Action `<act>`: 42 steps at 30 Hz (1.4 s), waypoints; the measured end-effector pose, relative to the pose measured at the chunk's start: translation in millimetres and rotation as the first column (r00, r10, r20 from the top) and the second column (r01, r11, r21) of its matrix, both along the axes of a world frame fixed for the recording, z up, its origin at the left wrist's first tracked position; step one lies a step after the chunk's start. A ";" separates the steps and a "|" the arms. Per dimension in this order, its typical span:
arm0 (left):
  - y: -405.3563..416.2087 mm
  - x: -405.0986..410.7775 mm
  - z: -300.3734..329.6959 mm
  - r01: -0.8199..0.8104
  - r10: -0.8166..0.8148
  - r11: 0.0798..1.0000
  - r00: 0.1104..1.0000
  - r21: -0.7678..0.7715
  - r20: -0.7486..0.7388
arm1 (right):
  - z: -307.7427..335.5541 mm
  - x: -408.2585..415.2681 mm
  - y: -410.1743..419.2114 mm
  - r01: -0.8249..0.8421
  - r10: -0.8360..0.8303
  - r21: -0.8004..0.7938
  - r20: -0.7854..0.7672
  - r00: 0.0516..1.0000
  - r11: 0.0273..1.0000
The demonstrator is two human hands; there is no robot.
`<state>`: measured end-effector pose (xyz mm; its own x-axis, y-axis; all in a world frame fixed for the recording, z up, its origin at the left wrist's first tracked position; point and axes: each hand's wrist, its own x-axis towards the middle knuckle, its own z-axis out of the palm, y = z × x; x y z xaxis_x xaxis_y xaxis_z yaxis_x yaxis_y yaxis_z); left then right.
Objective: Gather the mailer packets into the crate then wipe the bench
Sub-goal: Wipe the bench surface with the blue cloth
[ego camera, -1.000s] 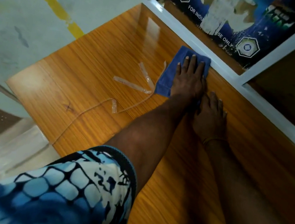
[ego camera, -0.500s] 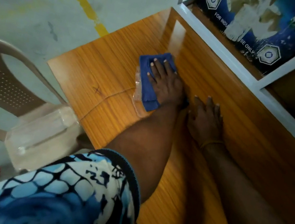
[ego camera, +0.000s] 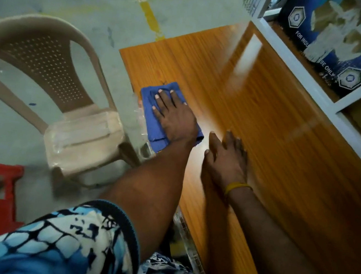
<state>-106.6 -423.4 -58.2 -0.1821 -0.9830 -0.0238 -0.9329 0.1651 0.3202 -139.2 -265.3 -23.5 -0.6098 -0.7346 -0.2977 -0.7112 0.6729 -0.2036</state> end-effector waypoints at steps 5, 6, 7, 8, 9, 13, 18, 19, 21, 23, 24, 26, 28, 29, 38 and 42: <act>12.1 39.6 1.0 -0.049 0.049 0.999 0.999 -0.003 -0.006 | 3.3 23.6 10.8 -0.053 0.053 -0.003 -0.018 0.998 0.999; 15.4 46.0 1.1 -0.055 0.054 0.998 0.998 -0.005 -0.015 | 3.5 25.9 11.5 -0.059 0.059 -0.002 -0.017 0.998 0.998; 18.2 51.7 1.2 -0.062 0.062 0.998 0.998 -0.005 -0.025 | 3.5 27.7 12.1 -0.061 0.061 -0.005 -0.011 0.998 0.998; 20.4 56.8 1.1 -0.069 0.069 0.998 0.997 -0.002 -0.035 | 3.5 28.9 12.1 -0.058 0.058 -0.013 -0.001 0.998 0.998; 22.4 61.2 0.9 -0.069 0.069 0.998 0.997 0.005 -0.040 | 3.3 29.9 12.2 -0.051 0.052 -0.022 0.008 0.999 0.998; 24.2 72.3 0.6 0.005 -0.005 1.000 0.999 -0.014 -0.032 | 1.6 31.2 10.0 -0.017 0.018 -0.058 0.006 1.000 0.998; 10.4 83.3 -9.9 0.194 -0.194 0.974 0.981 -0.117 0.015 | -0.7 26.1 -4.8 -0.014 0.013 -0.053 -0.020 1.000 0.999; 5.4 85.0 -11.4 0.255 -0.252 0.957 0.967 -0.140 0.035 | -1.7 23.8 -10.8 -0.018 0.017 -0.053 -0.018 1.000 0.998; -5.7 86.8 -12.7 0.402 -0.393 0.900 0.916 -0.170 0.083 | -3.3 18.5 -25.2 -0.031 0.030 -0.053 -0.023 0.999 0.998; -21.1 85.2 -12.4 0.516 -0.508 0.843 0.856 -0.151 0.093 | -4.7 12.6 -44.3 -0.045 0.044 -0.055 -0.027 0.999 0.997; -29.9 83.6 -11.7 0.551 -0.544 0.823 0.835 -0.138 0.085 | -5.1 9.9 -54.6 -0.053 0.052 -0.058 -0.027 0.998 0.997; -48.8 79.7 -12.2 0.610 -0.606 0.784 0.792 -0.113 0.077 | -6.0 6.0 -74.3 -0.069 0.067 -0.064 -0.032 0.997 0.996; -69.3 73.7 -13.3 0.653 -0.648 0.751 0.757 -0.095 0.081 | -7.2 3.1 -92.8 -0.082 0.080 -0.062 -0.039 0.996 0.995; -80.3 70.3 -13.2 0.652 -0.647 0.753 0.758 -0.089 0.083 | -7.8 2.0 -101.9 -0.086 0.084 -0.059 -0.038 0.996 0.995; -174.8 38.9 -11.5 0.312 -0.295 0.941 0.946 -0.128 0.131 | -9.3 -12.4 -168.8 -0.050 0.048 -0.060 -0.023 0.999 0.997; -190.0 18.4 -10.3 0.249 -0.229 0.957 0.963 -0.148 0.140 | -12.8 -21.6 -184.6 0.017 -0.018 -0.082 -0.010 1.000 0.996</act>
<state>-88.2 -613.3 -68.5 -0.4182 -0.9031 0.0972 -0.8894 0.4289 0.1584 -160.8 -449.8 -36.3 -0.6255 -0.7456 -0.2298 -0.7020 0.6664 -0.2510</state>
